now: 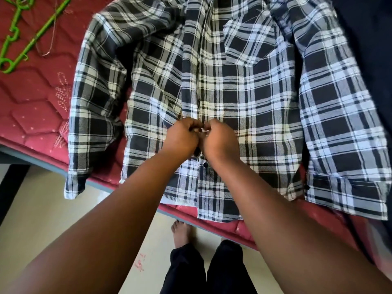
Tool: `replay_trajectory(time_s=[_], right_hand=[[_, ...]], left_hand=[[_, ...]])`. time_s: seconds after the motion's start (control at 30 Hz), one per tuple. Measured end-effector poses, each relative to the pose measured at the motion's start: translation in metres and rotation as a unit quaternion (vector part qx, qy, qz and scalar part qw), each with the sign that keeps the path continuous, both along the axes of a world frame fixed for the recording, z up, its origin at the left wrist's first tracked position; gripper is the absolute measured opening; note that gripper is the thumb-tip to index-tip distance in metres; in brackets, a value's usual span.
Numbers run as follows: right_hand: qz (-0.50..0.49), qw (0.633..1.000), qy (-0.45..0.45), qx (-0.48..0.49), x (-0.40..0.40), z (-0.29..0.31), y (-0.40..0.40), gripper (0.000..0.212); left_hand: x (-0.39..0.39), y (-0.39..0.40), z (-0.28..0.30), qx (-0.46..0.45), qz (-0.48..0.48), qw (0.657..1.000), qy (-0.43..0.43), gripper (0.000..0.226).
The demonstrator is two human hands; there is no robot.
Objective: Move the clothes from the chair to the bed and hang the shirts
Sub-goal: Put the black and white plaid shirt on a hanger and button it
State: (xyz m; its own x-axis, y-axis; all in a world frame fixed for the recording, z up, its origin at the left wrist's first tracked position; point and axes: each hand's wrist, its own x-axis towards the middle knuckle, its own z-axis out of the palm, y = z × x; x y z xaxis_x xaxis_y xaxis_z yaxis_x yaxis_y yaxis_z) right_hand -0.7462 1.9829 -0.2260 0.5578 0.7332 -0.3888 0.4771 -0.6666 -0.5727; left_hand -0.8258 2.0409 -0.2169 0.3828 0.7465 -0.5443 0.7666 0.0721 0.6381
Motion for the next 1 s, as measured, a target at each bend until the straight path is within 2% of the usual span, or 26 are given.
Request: replay_trajectory(time_s=[0.07,0.17,0.27,0.4,0.53,0.63,0.7,0.83,0.9,1.0], right_hand=[[-0.037,0.999,0.017,0.016,0.004,-0.006,-0.008,0.019],[-0.142,0.978,0.147,0.049,0.016,-0.010,-0.020,0.016],[-0.188,0.956,0.218,0.052,0.025,-0.009,-0.026,0.018],[-0.202,0.945,0.249,0.061,0.022,-0.011,-0.029,0.022],[-0.201,0.949,0.235,0.063,0.020,-0.013,-0.029,0.019],[-0.203,0.946,0.246,0.051,0.020,-0.012,-0.026,0.018],[-0.220,0.933,0.278,0.061,0.023,-0.010,-0.025,0.016],[-0.248,0.910,0.320,0.089,0.027,-0.006,-0.028,0.013],[-0.256,0.902,0.331,0.102,0.029,-0.002,-0.030,0.012],[-0.264,0.903,0.319,0.120,0.033,0.009,-0.035,0.011]], left_hand=[[-0.003,-0.002,-0.005,0.048,-0.033,0.998,0.009,0.028],[-0.011,-0.008,-0.012,0.092,-0.031,0.995,-0.012,0.024],[-0.015,-0.015,-0.019,0.126,-0.051,0.991,-0.018,0.023],[-0.010,-0.016,-0.021,0.146,-0.054,0.988,0.001,0.026],[-0.004,-0.016,-0.022,0.159,-0.069,0.985,0.024,0.015],[0.000,-0.014,-0.017,0.114,-0.033,0.993,0.024,0.007],[0.002,-0.013,-0.010,0.035,0.043,0.998,-0.015,0.007],[0.006,-0.012,0.008,-0.119,0.175,0.971,-0.115,0.008],[0.010,-0.011,0.014,-0.137,0.193,0.962,-0.137,0.011],[0.013,-0.009,0.020,-0.100,0.172,0.970,-0.142,0.013]])
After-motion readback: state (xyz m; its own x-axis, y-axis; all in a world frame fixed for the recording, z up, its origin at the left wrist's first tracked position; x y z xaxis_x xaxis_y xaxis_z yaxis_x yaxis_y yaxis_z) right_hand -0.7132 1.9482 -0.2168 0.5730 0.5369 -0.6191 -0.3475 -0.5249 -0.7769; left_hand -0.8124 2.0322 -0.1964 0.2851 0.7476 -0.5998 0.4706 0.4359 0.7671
